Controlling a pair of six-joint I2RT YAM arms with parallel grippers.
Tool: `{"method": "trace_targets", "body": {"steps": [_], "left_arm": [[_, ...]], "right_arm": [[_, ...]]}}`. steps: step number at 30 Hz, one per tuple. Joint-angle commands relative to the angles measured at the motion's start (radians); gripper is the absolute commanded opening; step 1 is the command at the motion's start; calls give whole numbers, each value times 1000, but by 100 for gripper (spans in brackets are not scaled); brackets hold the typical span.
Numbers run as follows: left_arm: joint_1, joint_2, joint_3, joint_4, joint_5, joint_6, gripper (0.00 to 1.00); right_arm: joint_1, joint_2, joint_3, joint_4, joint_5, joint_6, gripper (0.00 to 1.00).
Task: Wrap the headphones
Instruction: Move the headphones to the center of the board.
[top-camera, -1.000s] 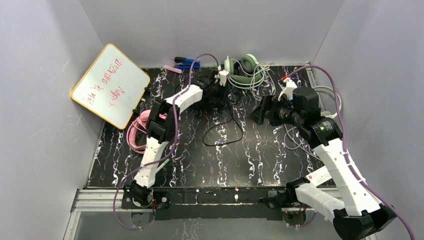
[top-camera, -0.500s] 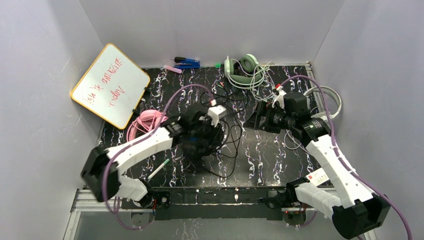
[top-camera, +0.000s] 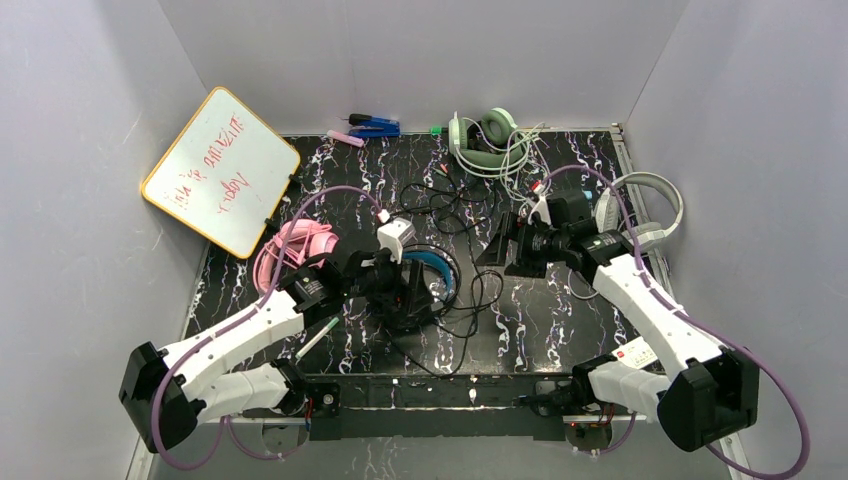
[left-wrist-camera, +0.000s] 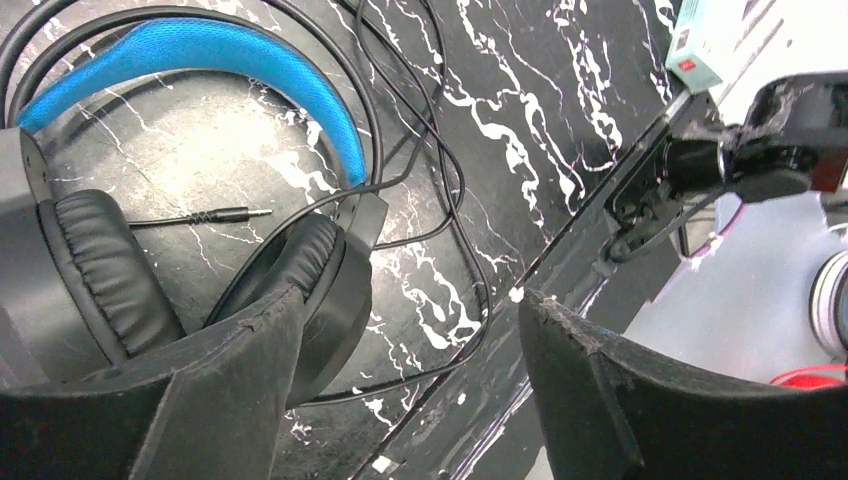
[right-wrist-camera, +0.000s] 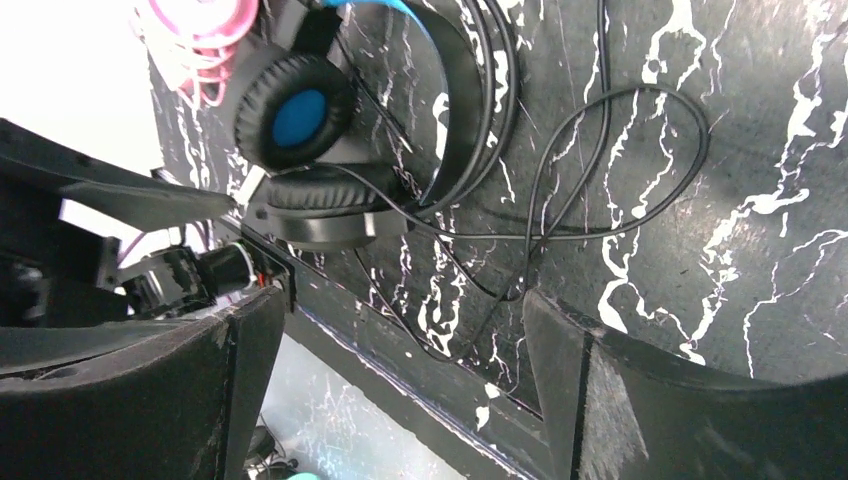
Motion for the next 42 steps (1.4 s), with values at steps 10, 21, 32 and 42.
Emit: {"method": "trace_targets", "body": {"steps": [10, 21, 32, 42], "left_arm": [[-3, -12, 92, -89, -460, -422, 98], [0, -189, 121, -284, -635, -428, 98], [0, -302, 128, -375, -728, -500, 98], [0, -206, 177, -368, -630, -449, 95]], "right_arm": [[137, 76, -35, 106, 128, -57, 94], [299, 400, 175, 98, 353, -159, 88], [316, 600, 252, 215, 317, -202, 76], [305, 598, 252, 346, 44, -159, 53]]}}
